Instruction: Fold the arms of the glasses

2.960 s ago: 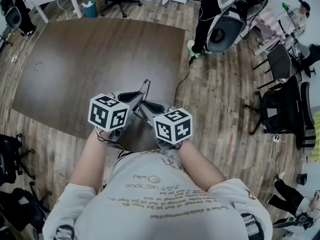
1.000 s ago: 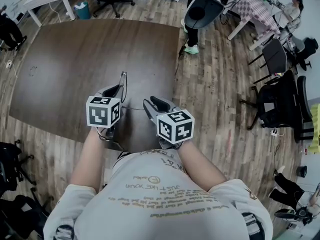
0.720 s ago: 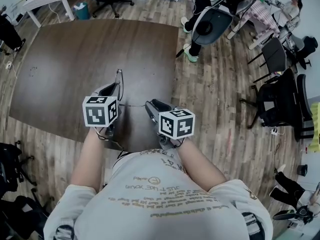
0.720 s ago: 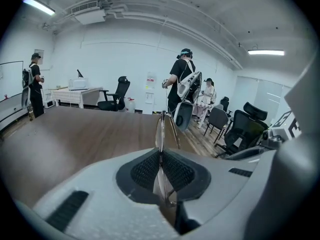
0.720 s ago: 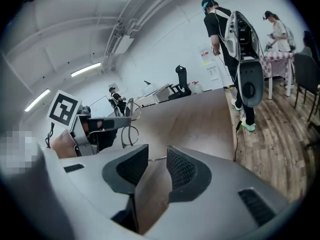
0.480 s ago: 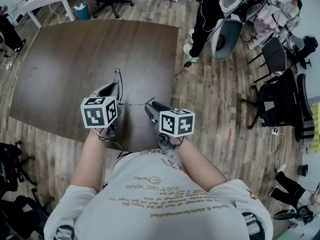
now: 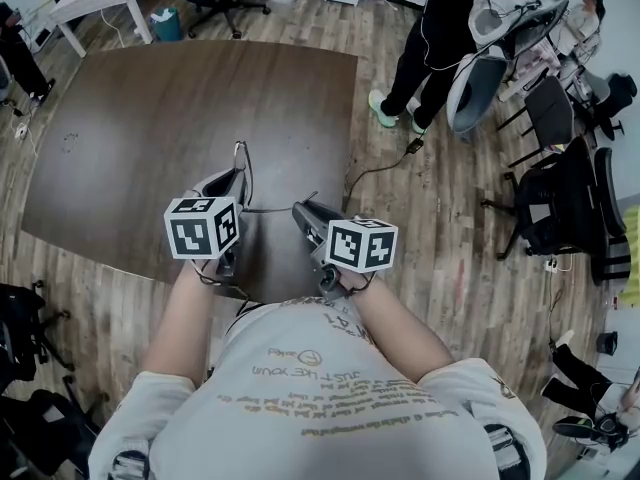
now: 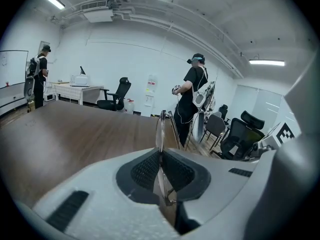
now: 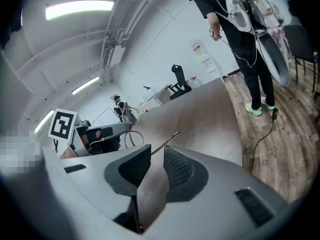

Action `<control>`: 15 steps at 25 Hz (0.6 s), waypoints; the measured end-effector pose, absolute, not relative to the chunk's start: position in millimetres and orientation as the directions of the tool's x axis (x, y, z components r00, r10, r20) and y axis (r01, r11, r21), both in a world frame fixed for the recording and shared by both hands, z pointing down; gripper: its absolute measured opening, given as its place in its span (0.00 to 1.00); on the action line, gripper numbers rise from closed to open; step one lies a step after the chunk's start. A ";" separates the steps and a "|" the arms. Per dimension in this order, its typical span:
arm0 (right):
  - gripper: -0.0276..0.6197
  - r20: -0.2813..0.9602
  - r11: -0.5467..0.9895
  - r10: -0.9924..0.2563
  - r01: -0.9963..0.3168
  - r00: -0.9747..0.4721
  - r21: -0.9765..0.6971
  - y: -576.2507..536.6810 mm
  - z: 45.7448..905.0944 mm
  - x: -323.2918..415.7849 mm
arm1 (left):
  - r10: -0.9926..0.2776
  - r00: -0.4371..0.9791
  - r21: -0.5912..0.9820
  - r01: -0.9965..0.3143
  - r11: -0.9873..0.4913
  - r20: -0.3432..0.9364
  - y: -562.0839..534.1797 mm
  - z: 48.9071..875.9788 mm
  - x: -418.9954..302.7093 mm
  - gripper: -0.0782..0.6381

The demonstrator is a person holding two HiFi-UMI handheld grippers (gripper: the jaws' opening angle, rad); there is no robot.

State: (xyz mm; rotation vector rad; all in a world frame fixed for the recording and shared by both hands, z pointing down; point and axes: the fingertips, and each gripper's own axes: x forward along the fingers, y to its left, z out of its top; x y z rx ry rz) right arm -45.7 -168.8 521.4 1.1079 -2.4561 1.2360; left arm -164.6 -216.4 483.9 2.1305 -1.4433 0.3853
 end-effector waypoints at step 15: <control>0.13 0.431 0.434 -0.580 -0.710 -0.691 -0.555 -166.7 503.2 -44.5 | -0.712 0.441 0.174 -0.892 -0.418 0.546 -192.0 494.8 -122.8 0.16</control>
